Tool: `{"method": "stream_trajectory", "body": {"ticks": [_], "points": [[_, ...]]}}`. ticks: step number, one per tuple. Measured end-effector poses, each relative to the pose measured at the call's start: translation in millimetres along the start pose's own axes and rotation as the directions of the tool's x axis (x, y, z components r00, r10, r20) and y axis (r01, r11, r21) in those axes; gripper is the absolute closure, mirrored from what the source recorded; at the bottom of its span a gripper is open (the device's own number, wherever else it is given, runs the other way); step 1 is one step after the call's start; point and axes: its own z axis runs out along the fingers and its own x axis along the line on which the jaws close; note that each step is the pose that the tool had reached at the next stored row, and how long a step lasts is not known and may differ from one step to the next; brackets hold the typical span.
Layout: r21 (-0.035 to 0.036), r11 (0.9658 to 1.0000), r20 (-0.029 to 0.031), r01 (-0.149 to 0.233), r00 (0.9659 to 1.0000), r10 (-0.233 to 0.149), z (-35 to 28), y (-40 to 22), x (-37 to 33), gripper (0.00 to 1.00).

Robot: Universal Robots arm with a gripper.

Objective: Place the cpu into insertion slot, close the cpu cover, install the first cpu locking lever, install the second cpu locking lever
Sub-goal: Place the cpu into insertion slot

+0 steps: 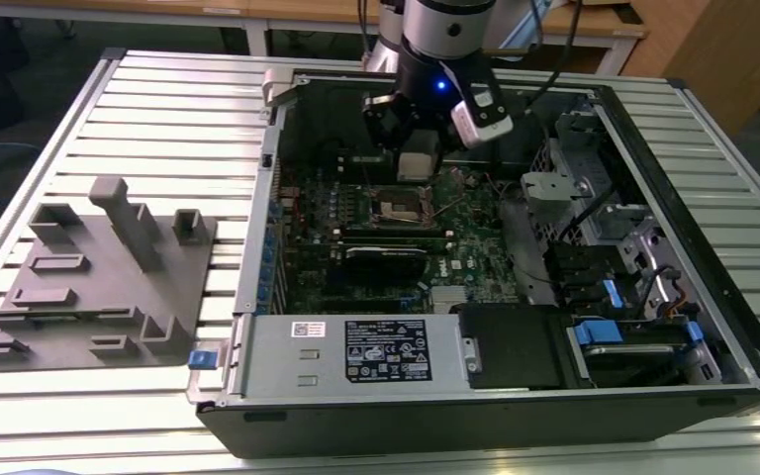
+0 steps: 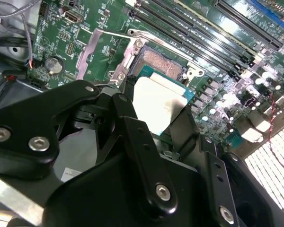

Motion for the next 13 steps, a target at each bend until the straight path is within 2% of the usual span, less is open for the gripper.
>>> {"method": "stream_trajectory", "body": {"ticks": [3,13], "points": [[-0.0001,1.0000,0.0001,0.000,1.0000,0.000,4.4,-0.4,0.3,0.46],[0.0011,1.0000,0.0000,0.000,1.0000,0.000,4.6,-0.4,0.3,0.46]]}}
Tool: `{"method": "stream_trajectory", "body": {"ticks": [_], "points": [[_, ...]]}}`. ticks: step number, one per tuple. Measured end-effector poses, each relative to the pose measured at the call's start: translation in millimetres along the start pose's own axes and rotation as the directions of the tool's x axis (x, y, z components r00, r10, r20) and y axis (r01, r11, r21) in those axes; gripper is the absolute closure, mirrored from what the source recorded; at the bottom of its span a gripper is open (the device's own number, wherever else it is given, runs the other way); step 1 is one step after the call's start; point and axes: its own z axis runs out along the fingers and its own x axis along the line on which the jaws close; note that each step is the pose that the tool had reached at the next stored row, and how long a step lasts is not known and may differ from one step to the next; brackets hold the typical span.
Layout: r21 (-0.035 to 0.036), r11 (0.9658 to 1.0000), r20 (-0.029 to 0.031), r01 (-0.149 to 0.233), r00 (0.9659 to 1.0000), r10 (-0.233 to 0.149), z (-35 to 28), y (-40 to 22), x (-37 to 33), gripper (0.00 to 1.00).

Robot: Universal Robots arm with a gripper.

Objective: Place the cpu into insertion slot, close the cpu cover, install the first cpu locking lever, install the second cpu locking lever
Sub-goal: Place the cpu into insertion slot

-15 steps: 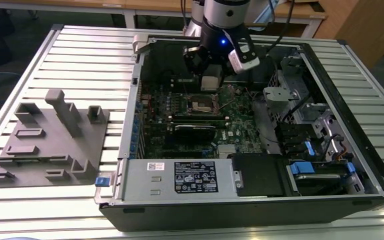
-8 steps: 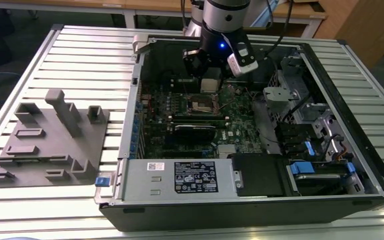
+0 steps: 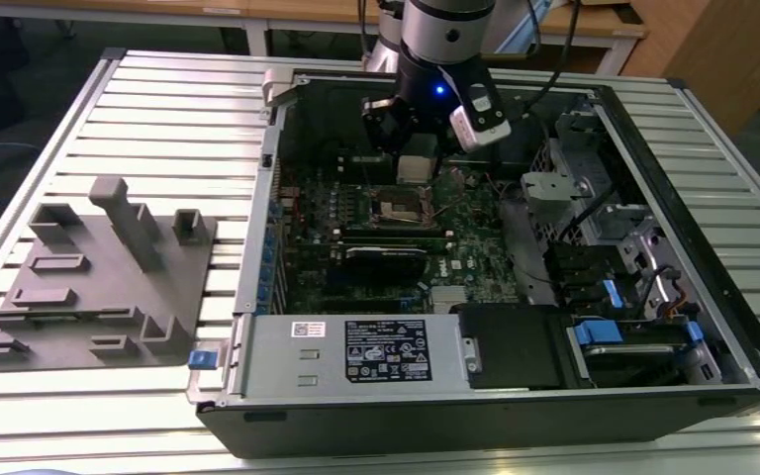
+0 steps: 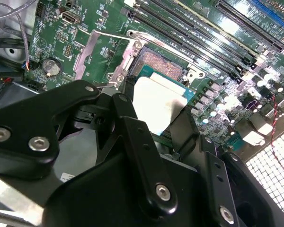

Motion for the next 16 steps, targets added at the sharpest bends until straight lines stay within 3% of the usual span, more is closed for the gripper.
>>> {"method": "stream_trajectory", "body": {"ticks": [6,12,16], "points": [[0.0001,1.0000,0.0002,-0.002,1.0000,0.002,0.0,0.0,0.0,0.46],[0.0006,0.9989,0.0044,-0.047,0.9989,0.047,0.2,0.0,0.0,0.46],[0.0006,0.9988,0.0045,-0.048,0.9988,0.048,0.2,0.0,0.0,0.46]]}}
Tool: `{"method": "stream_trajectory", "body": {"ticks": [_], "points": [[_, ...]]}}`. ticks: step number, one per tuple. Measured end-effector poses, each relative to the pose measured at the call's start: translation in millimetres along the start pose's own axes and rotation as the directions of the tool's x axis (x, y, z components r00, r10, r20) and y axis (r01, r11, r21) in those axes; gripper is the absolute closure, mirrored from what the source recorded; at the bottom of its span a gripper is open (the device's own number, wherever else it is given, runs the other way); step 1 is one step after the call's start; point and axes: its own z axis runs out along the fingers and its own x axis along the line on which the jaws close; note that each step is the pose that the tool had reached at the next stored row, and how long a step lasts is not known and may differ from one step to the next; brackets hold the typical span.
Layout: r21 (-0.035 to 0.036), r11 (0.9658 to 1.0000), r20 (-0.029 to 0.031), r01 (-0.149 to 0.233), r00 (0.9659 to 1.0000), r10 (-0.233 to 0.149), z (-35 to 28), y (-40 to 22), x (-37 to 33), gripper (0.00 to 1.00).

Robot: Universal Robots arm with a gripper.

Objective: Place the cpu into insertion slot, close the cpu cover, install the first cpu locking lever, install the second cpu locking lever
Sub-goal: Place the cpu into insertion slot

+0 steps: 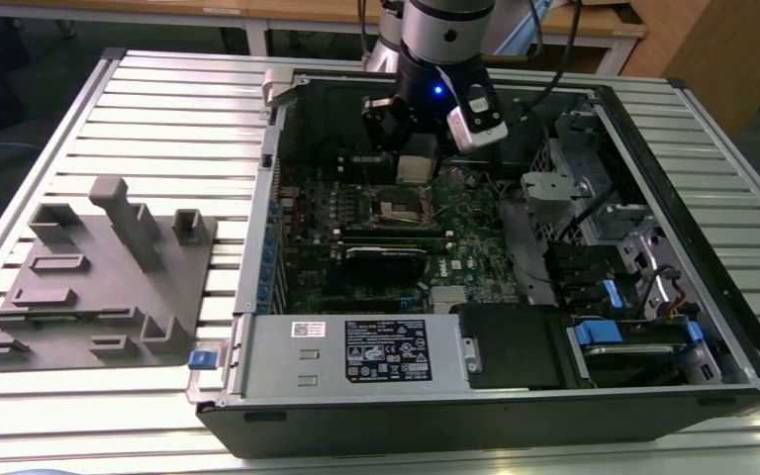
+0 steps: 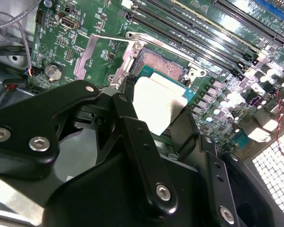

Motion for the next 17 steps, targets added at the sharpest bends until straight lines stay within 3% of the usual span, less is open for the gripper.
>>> {"method": "stream_trajectory", "body": {"ticks": [17], "points": [[0.0004,0.9988,0.0046,-0.049,0.9988,0.049,0.1,0.0,0.0,0.46]]}}
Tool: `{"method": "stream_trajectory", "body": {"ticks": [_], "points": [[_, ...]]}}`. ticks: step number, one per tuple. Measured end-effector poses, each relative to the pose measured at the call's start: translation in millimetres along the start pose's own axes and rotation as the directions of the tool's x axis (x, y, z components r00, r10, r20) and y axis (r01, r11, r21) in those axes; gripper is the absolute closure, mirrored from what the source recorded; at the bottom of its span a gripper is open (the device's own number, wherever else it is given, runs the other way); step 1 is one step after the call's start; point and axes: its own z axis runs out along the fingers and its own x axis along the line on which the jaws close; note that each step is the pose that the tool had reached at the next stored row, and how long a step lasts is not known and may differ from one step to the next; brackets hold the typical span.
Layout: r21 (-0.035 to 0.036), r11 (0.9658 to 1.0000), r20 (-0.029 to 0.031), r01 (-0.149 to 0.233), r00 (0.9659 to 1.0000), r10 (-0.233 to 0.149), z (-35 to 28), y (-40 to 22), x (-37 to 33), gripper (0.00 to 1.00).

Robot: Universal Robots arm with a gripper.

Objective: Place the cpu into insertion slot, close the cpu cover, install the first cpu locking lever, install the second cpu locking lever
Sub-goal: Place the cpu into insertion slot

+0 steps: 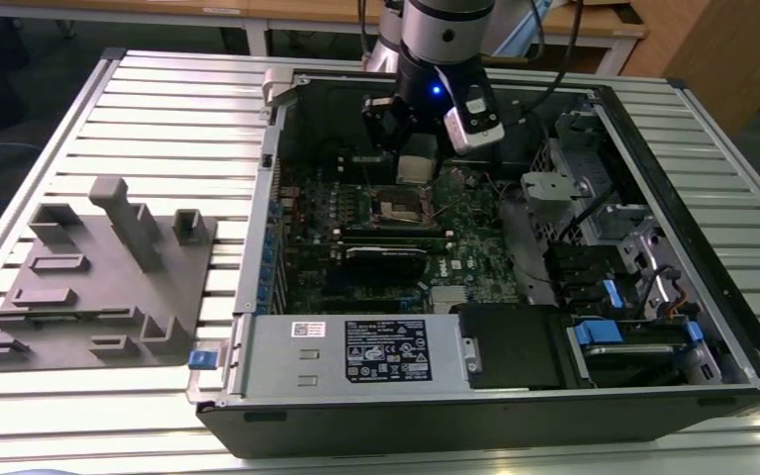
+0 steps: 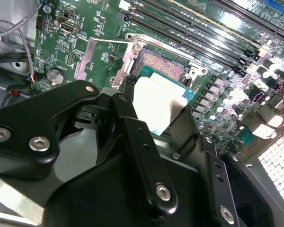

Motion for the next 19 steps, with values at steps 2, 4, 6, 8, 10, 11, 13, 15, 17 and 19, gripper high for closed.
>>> {"method": "stream_trajectory", "body": {"ticks": [2,4,6,8,10,11,13,15,17,19], "points": [[0.0000,1.0000,0.0001,0.000,1.0000,0.000,0.0,0.0,0.0,0.46],[0.0001,1.0000,0.0001,0.000,1.0000,0.000,0.0,0.0,0.0,0.46],[0.0001,1.0000,0.0002,0.000,1.0000,0.000,0.0,0.0,0.0,0.46],[0.0001,1.0000,0.0007,-0.006,1.0000,0.006,0.0,0.0,0.0,0.46],[0.0004,0.9997,0.0025,-0.025,0.9997,0.025,0.0,0.0,0.0,0.46],[0.0004,0.9995,0.0029,-0.030,0.9995,0.030,0.1,0.0,0.0,0.46],[0.0004,0.9995,0.0030,-0.031,0.9995,0.031,0.1,0.0,0.0,0.46],[0.0004,0.9995,0.0030,-0.031,0.9995,0.031,0.1,0.0,0.0,0.46],[0.0004,0.9995,0.0030,-0.031,0.9995,0.031,0.1,0.0,0.0,0.46],[0.0004,0.9993,0.0036,-0.036,0.9993,0.036,0.1,0.0,0.0,0.46]]}}
